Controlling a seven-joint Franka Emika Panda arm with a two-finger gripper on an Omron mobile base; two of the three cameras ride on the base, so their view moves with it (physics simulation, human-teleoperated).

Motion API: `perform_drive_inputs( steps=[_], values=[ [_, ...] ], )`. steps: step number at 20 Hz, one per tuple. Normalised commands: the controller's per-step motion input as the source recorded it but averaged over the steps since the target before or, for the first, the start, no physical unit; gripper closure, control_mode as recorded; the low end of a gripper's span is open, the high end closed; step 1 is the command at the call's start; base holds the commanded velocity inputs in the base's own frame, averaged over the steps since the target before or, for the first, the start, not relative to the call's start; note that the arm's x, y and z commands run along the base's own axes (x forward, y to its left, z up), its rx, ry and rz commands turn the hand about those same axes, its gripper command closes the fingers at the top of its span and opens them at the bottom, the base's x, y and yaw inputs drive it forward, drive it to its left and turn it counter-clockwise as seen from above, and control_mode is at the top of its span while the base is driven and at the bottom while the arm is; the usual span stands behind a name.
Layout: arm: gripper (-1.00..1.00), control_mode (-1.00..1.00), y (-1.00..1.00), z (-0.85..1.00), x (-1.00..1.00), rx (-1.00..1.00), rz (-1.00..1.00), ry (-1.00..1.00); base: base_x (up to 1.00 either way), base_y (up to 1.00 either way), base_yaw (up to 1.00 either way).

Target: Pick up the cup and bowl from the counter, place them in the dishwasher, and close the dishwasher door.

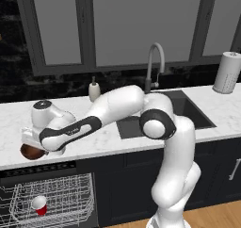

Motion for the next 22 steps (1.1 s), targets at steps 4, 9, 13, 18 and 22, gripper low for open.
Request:
perform_drive_inputs(
  steps=[4, 9, 13, 18, 22],
  values=[
    [1.00, -1.00, -0.47, 0.03, -1.00, 0.14, 0.00, -0.20, 0.00, 0.00, 0.00],
    [1.00, -1.00, -0.41, 0.09, -1.00, 0.11, 0.00, -0.14, 0.00, 0.00, 0.00],
    [1.00, -1.00, -0.18, 0.05, -0.94, 0.02, -0.08, 0.01, 0.00, 0.00, 0.00],
    [1.00, -1.00, -0.19, 0.07, -0.51, -0.03, -0.14, 0.21, 0.00, 0.00, 0.00],
    [1.00, -1.00, -0.02, 0.18, 0.16, -0.18, -0.05, 0.49, 0.00, 0.00, 0.00]
  ],
)
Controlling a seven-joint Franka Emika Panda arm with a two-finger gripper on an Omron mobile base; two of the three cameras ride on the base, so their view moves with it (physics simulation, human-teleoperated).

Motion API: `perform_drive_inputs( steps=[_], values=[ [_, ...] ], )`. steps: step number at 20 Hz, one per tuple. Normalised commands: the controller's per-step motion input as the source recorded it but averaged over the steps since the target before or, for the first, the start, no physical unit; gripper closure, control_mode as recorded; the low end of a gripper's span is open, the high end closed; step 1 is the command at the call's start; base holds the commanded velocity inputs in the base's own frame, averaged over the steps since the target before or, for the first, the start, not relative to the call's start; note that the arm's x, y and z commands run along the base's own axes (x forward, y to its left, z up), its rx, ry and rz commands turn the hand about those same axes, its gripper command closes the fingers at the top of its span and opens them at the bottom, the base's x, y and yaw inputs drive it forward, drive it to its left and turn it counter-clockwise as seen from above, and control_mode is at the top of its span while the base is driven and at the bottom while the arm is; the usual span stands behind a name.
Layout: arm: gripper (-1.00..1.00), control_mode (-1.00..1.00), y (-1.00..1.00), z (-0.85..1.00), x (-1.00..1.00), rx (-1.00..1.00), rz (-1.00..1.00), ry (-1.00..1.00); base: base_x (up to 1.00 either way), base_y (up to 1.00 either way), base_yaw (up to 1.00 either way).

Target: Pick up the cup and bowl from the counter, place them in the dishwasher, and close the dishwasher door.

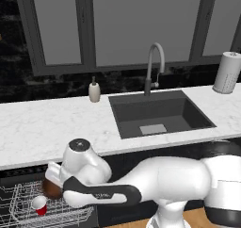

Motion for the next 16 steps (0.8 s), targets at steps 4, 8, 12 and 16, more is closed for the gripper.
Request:
perform_drive_inputs(
  steps=[4, 8, 12, 16],
  values=[
    [1.00, -1.00, 0.01, 0.35, 0.45, -0.20, 0.00, 0.65, 0.00, 0.00, 0.00],
    [1.00, -1.00, 0.00, -0.21, -0.02, -0.16, 0.00, 0.25, 0.00, 0.00, 0.00],
    [1.00, -1.00, 0.00, -0.26, -0.29, -0.23, 0.00, -0.07, 0.00, 0.00, 0.00],
    [1.00, -1.00, 0.01, -0.11, -0.03, -0.34, 0.00, -0.04, 0.00, 0.00, 0.00]
  ],
)
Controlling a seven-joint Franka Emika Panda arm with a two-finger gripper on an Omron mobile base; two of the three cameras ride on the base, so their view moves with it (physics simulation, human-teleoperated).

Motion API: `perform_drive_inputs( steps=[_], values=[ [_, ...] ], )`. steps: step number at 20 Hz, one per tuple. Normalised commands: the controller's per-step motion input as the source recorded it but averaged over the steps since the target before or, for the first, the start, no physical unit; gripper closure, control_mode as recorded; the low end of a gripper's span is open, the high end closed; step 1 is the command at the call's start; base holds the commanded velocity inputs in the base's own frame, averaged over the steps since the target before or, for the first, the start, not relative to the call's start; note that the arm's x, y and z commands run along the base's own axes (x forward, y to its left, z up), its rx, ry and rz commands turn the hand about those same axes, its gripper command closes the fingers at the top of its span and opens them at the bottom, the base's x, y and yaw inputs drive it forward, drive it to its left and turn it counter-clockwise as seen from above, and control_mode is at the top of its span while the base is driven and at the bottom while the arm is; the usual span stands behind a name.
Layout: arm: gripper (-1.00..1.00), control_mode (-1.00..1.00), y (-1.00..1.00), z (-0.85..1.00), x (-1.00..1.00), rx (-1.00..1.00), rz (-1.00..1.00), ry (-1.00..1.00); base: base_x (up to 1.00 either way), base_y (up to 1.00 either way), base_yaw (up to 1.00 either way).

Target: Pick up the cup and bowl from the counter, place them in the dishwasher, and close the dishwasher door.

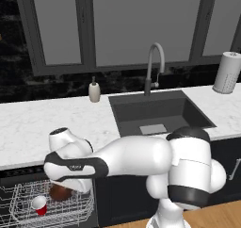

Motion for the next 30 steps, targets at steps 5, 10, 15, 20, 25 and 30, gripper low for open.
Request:
perform_drive_inputs(
  steps=[5, 10, 15, 20, 25, 30],
  values=[
    [1.00, -1.00, 0.00, -0.30, 0.04, -0.22, 0.00, 0.04, 0.00, 0.00, 0.00],
    [1.00, -1.00, -0.05, -0.80, 0.20, -0.09, 0.00, 0.02, 0.00, 0.00, 0.00],
    [1.00, -1.00, -0.02, -0.95, 0.19, -0.09, 0.00, 0.00, 0.00, 0.00, 0.00],
    [1.00, -1.00, -0.02, -0.26, 0.01, -0.01, 0.00, -0.02, 0.00, 0.00, 0.00],
    [1.00, -1.00, -0.07, 0.00, 0.10, 0.00, -0.03, -0.21, 0.00, 0.00, 0.00],
    [1.00, -1.00, -0.42, -0.30, 0.32, 0.00, -0.17, -0.09, 0.00, 0.00, 0.00]
  ],
)
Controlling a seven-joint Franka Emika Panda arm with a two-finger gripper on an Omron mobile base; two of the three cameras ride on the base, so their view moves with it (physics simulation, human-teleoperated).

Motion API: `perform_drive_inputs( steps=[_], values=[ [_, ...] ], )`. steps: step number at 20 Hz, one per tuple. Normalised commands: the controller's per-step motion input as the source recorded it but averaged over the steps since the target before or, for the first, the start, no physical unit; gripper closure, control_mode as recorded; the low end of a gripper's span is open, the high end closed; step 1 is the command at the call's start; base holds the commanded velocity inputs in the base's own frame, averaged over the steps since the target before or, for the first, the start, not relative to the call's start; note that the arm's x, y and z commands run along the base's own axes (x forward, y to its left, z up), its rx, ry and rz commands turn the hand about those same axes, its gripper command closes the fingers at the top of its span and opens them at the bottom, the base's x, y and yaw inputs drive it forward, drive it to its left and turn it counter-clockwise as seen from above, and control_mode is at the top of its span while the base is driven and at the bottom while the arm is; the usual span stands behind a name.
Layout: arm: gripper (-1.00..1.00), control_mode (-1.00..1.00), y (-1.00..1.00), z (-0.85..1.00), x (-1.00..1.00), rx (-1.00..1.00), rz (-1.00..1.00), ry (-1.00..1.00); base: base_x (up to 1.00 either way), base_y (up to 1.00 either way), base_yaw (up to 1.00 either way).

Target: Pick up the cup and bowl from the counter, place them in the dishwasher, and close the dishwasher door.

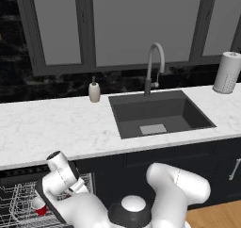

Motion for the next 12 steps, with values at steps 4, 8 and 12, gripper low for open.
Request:
perform_drive_inputs(
  steps=[4, 8, 12],
  values=[
    [1.00, -1.00, 0.00, -0.24, 0.51, 0.06, -0.02, -0.16, 0.00, 0.00, 0.00],
    [1.00, -1.00, 0.00, -0.35, 0.38, 0.09, 0.00, -0.14, 0.00, 0.00, 0.00],
    [1.00, -1.00, 0.13, -0.73, 0.05, 0.08, 0.00, -0.08, 0.00, 0.00, 0.00]
  ],
)
